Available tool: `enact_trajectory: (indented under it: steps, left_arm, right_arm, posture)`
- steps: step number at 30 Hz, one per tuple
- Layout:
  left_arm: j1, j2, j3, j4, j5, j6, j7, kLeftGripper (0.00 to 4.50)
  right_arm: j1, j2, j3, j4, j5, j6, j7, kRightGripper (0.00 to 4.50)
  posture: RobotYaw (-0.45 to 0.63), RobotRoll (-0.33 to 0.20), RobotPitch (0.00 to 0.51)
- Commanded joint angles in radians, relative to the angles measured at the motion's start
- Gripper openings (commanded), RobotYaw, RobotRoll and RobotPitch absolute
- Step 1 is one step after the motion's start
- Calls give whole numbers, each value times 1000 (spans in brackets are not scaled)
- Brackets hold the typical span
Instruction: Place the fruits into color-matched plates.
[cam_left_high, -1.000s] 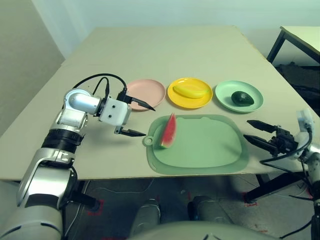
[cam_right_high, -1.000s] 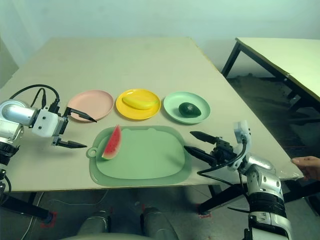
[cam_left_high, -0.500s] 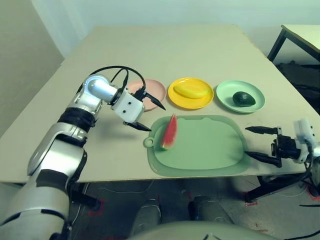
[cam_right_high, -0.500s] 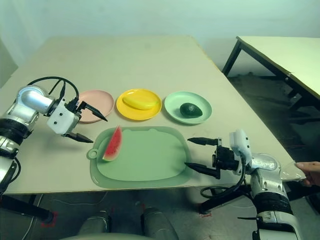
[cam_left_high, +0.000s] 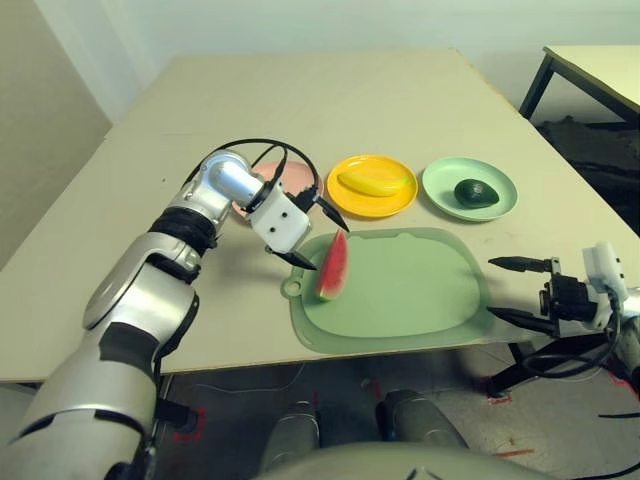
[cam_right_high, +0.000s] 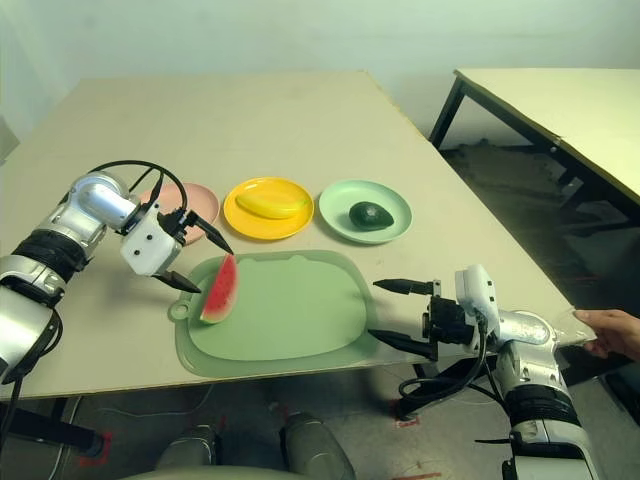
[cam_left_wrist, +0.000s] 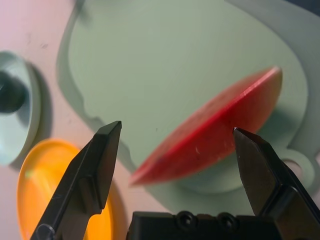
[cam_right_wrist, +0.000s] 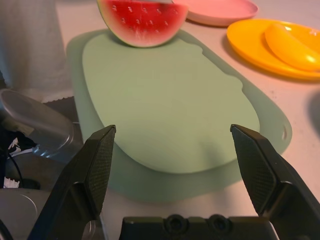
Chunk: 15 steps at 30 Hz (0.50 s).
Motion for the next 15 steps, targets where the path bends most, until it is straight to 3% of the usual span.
enact_trajectory:
  steps: [1, 15]
  left_arm:
    - [-25, -14, -29, 55, 38, -43, -12, 4500]
    - [-35, -83, 15, 197, 117, -60, -12, 4500]
  right_arm:
    - [18, -1, -22, -42, -2, 31, 3, 4470]
    - [60, -14, -19, -48, -62, -26, 2, 4470]
  posture:
    - [-273, 0, 0]
    - [-294, 0, 0]
